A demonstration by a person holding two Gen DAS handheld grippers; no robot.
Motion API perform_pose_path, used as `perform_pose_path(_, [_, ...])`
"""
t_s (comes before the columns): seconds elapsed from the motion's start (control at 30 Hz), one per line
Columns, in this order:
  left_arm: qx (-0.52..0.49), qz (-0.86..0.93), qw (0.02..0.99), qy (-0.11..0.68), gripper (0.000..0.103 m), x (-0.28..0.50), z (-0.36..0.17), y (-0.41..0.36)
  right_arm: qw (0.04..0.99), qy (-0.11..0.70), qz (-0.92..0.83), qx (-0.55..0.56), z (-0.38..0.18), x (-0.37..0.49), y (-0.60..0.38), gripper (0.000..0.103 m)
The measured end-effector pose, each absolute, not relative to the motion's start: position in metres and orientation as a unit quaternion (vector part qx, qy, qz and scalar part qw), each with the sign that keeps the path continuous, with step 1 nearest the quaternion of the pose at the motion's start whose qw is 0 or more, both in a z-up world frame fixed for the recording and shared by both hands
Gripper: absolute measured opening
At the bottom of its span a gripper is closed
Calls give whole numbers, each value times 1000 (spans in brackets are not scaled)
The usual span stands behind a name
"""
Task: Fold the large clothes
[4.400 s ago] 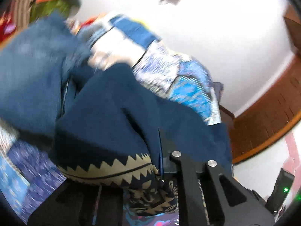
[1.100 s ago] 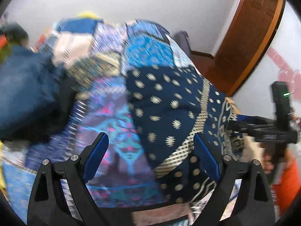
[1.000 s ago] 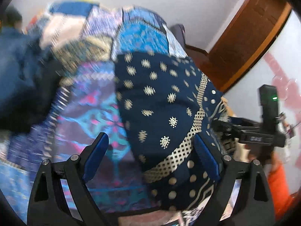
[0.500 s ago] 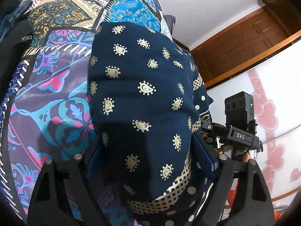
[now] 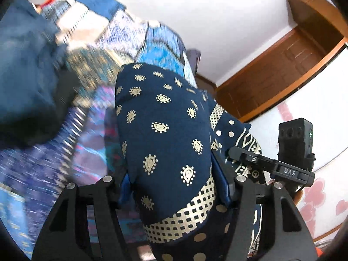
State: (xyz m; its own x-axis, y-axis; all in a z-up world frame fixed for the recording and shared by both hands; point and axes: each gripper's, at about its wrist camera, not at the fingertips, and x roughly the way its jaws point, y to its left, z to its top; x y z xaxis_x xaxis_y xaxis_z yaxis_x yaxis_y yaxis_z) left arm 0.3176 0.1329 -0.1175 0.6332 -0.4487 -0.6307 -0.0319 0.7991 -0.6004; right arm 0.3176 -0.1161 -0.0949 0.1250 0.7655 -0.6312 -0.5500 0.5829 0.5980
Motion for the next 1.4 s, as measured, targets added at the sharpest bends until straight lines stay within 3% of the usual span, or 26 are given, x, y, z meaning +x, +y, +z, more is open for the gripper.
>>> perform_pose_path(0.17, [-252, -117, 889, 364, 60, 293, -56, 183, 761, 416, 489, 91, -33, 297, -51, 22])
perform_pose_path(0.3, [-218, -102, 909, 339, 58, 284, -27, 232, 767, 398, 498, 68, -23, 295, 7, 22])
perform_pose_path(0.4, [-209, -75, 905, 362, 58, 287, -45, 268, 759, 425, 489, 65, -52, 299, 41, 23])
perform_pose_path(0.57, [-214, -33, 877, 428, 58, 280, -121, 302, 717, 523, 460, 13, -138, 308, 97, 31])
perform_pose_path(0.67, [-216, -34, 874, 434, 57, 273, -145, 307, 721, 538, 436, -11, -170, 309, 107, 65])
perform_pose_path(0.73, [-198, -31, 881, 428, 58, 267, -147, 306, 738, 526, 423, -24, -176, 309, 106, 94])
perform_pose_path(0.8, [-200, -32, 881, 427, 58, 263, -146, 304, 741, 523, 420, -17, -184, 314, 104, 103])
perform_pose_path(0.9, [-204, -28, 880, 427, 58, 267, -150, 306, 697, 560, 444, 60, -200, 325, 98, 103])
perform_pose_path(0.97, [-207, -26, 879, 428, 58, 267, -150, 307, 677, 567, 460, 87, -205, 328, 98, 95])
perform_pose_path(1.0, [-207, -25, 879, 429, 58, 266, -149, 305, 663, 564, 483, 97, -204, 327, 99, 71])
perform_pose_path(1.13, [-169, -26, 889, 424, 54, 263, -131, 290, 663, 548, 501, 97, -190, 321, 89, 40])
perform_pose_path(1.23, [-122, -30, 906, 405, 50, 262, -104, 266, 677, 537, 494, 95, -171, 317, 83, 33])
perform_pose_path(1.4, [-93, -36, 926, 363, 47, 261, -51, 258, 706, 503, 490, 93, -119, 317, 74, 32])
